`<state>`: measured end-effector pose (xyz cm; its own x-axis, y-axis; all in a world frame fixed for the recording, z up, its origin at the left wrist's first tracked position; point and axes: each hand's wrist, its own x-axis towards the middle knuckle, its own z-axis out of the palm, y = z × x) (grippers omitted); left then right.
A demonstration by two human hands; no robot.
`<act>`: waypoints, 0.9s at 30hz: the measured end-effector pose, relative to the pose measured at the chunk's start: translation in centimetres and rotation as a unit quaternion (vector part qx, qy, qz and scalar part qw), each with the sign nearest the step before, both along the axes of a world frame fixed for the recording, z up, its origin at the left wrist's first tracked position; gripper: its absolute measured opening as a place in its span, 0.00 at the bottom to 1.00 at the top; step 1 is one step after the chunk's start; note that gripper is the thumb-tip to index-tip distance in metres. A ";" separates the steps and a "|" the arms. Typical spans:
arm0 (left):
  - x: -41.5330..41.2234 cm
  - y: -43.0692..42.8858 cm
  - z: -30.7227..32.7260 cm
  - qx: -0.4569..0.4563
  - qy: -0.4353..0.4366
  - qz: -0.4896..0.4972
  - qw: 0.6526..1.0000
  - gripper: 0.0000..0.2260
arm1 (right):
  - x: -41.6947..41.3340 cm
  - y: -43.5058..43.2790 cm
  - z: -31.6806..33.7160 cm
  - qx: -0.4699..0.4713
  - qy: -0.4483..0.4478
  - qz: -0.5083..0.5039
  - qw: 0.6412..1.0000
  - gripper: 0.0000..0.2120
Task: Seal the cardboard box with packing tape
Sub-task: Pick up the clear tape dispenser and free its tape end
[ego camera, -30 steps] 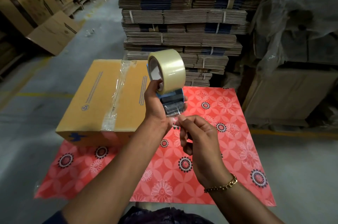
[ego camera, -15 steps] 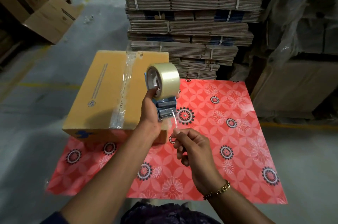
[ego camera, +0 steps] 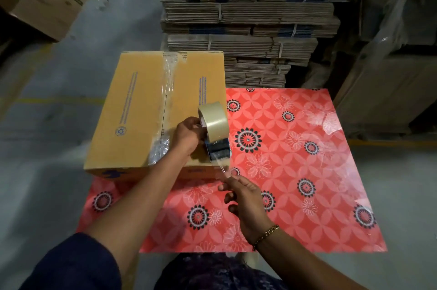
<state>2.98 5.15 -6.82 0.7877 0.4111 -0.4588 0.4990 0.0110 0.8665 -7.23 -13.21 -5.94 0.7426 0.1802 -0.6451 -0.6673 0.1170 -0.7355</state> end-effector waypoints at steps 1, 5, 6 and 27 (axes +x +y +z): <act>0.2 0.2 -0.3 0.039 -0.002 -0.022 0.999 0.05 | 0.0 0.1 -0.2 0.004 0.006 -0.004 1.000 0.09; 1.1 1.3 -2.1 0.342 0.070 -0.129 0.928 0.17 | 0.0 0.5 -1.0 0.016 0.017 -0.009 1.000 0.06; 1.1 1.4 -2.2 0.359 0.064 -0.141 0.920 0.17 | 0.0 0.6 -1.1 0.016 0.018 -0.010 1.000 0.06; -11.3 -2.7 -3.3 0.467 -0.234 -0.225 0.823 0.06 | 0.4 0.0 -1.8 0.022 -0.004 0.041 0.999 0.09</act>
<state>-8.37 2.40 -10.12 0.9574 0.0307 0.2870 -0.1196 -0.8628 0.4913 -6.80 -13.25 -7.72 0.7290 0.2692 -0.6293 -0.6703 0.0949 -0.7360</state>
